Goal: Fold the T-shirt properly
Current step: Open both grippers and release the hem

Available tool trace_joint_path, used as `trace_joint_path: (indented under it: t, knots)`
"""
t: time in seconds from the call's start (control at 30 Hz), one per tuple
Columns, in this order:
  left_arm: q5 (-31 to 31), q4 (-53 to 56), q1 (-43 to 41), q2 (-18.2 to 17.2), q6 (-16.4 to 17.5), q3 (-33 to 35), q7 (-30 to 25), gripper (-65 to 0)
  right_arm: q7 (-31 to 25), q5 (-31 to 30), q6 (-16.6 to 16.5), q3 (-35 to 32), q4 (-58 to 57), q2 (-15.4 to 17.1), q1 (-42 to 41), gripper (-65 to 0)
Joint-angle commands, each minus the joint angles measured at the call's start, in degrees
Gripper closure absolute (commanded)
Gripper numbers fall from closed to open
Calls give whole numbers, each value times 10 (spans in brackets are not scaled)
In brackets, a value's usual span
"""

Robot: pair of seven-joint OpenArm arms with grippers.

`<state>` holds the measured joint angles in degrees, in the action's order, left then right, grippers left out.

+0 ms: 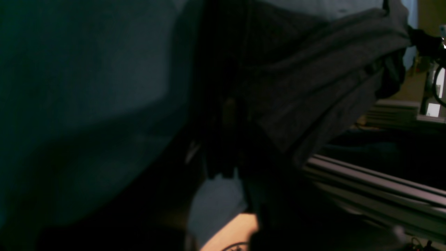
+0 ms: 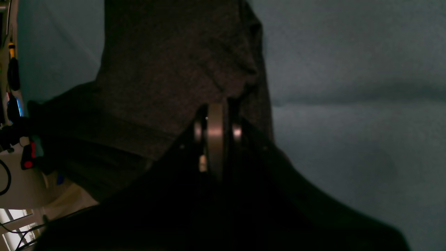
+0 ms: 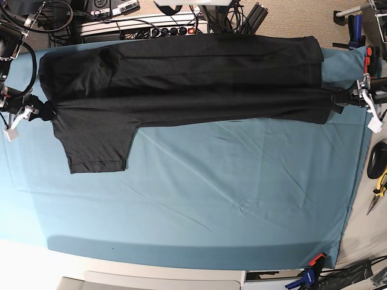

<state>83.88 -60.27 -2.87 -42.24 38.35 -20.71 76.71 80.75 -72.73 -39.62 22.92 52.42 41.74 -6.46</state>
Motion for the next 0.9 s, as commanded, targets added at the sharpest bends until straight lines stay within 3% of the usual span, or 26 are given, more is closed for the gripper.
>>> trace_joint_path:
  t: [0.0, 0.5, 0.57, 0.67, 0.87]
  knots:
    - [11, -8, 6, -19, 0, -5, 6, 0, -8, -12, -4, 5, 8, 21, -8, 0]
    - [11, -8, 5, -19, 17, -5, -2, 0, -8, -11, -4, 4, 8, 21, -8, 0]
    - [11, -8, 5, -18, 17, -5, -2, -108, -8, -11, -4, 4, 8, 20, -8, -35]
    - [11, -8, 5, -19, 17, -5, -12, -244, -8, -12, -4, 4, 8, 20, -8, -211]
    - [11, -8, 5, -18, 17, -5, -14, -249, -8, -12, -4, 4, 8, 20, -8, -232]
